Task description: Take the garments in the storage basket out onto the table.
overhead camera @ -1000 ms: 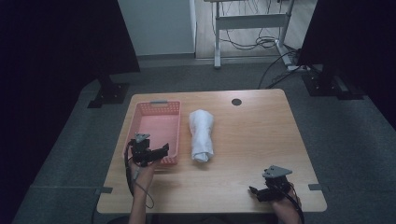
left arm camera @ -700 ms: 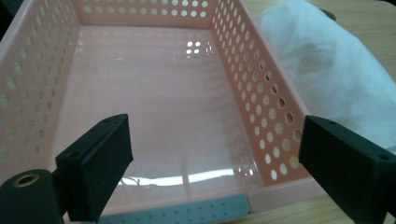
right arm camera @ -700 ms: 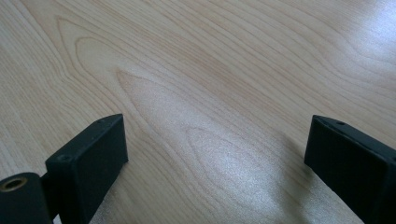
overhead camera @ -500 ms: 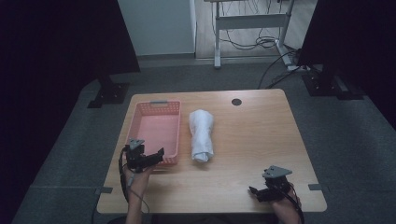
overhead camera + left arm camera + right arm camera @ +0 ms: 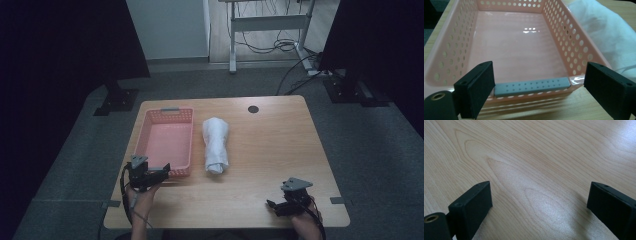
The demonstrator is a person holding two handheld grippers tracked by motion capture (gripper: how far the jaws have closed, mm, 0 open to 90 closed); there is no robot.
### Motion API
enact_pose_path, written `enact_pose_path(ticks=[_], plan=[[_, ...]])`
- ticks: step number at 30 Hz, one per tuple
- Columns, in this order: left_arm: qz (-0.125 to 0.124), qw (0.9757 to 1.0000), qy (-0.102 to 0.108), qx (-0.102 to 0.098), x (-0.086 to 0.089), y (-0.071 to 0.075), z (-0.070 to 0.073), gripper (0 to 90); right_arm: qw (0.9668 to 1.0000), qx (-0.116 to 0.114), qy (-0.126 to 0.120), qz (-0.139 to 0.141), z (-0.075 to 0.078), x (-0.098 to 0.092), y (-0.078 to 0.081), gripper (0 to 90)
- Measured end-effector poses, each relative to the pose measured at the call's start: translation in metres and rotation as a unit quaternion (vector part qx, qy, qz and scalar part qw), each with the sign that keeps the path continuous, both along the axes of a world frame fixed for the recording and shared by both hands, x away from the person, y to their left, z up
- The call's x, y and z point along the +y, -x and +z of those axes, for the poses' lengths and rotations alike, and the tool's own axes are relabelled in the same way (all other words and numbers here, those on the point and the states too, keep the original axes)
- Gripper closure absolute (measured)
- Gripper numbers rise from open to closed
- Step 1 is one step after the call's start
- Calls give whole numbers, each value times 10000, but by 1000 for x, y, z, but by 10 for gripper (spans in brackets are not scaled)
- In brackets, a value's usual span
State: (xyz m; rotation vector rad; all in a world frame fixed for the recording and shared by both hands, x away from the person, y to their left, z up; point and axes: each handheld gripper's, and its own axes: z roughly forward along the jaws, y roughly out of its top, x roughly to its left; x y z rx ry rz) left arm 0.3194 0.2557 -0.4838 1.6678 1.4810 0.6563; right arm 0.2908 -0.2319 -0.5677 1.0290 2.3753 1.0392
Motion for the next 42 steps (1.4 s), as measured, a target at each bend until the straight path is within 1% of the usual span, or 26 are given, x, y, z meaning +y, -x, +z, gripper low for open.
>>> enact_pose_path(ticks=[4,6,10,14,17,18,19,21,23,25,26,28,33,42], plan=[[-17,10000,37,-13,3,5,-2,94,10000,-3,2,0,0,0,0,53],[-87,10000,-4,-25,3,8,-4,94,10000,-2,2,-3,0,0,0,52],[-103,9999,-20,-32,3,9,-5,94,10000,-2,4,-4,0,0,0,52],[-165,9998,1,-67,3,10,-7,94,10000,15,-5,-14,0,0,0,50],[-219,9997,-28,-88,2,11,-9,94,10000,13,-4,-20,0,0,0,50],[-242,9997,-20,-97,2,12,-9,94,10000,13,-1,-23,0,0,0,50],[-302,9994,58,-138,2,13,-9,94,10000,14,-1,-33,0,0,0,49],[-318,9993,80,-158,3,14,-9,94,10000,14,-2,-38,0,0,0,49],[-353,9993,23,-140,3,15,-8,95,10000,15,-2,-49,0,1,-1,48],[-337,9993,-104,-147,6,18,-5,95,10000,2,5,-74,0,1,0,48],[-337,9993,-104,-147,6,18,-5,96,10000,-4,7,-78,0,1,0,48],[-329,9993,-47,-185,9,20,-3,96,10000,-15,11,-83,0,1,0,48],[-332,9992,-14,-228,14,24,-1,97,10000,-26,20,-78,0,1,0,48],[-245,9995,46,-181,18,22,-9,97,10000,-27,20,-79,0,1,0,48]])
